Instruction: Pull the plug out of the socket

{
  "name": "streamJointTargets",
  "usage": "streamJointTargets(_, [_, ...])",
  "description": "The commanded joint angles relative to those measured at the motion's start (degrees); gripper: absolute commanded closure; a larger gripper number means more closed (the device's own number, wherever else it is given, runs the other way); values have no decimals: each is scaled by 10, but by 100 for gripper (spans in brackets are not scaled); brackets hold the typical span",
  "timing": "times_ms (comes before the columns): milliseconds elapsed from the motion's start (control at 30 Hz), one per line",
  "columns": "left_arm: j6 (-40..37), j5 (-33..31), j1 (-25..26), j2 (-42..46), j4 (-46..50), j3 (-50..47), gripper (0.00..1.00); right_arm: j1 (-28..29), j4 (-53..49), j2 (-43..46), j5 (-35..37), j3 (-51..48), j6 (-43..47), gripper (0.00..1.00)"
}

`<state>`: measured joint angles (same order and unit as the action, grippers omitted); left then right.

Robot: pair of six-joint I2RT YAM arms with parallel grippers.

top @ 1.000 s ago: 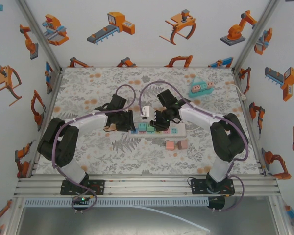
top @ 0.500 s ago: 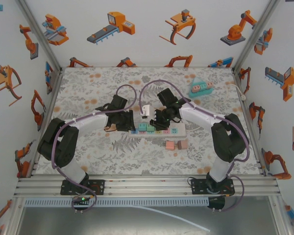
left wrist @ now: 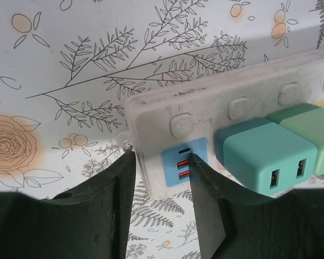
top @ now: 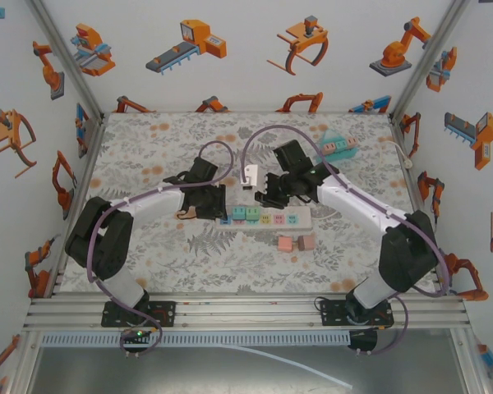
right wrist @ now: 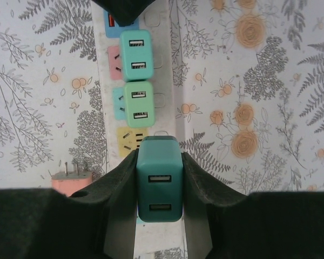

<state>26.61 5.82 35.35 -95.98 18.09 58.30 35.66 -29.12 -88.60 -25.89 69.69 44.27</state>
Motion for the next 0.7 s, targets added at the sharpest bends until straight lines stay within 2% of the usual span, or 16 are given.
streamJointTargets(0, [-17,5,5,2,46,27,55,-10,11,40,-3,-4,-92,85])
streamJointTargets(100, [-18,10,3,15,52,42,53,-34,25,64,-24,-10,-200,86])
streamJointTargets(200, [-22,5,3,34,64,51,51,-61,47,93,-14,-23,-318,86])
streamJointTargets(400, [-37,5,4,107,74,42,49,-153,70,152,-54,-73,-523,86])
streamJointTargets(567, [-78,79,11,194,33,7,46,-257,74,197,-99,-135,-639,86])
streamJointTargets(667, [-105,125,22,244,7,-13,39,-328,83,224,-120,-187,-687,86])
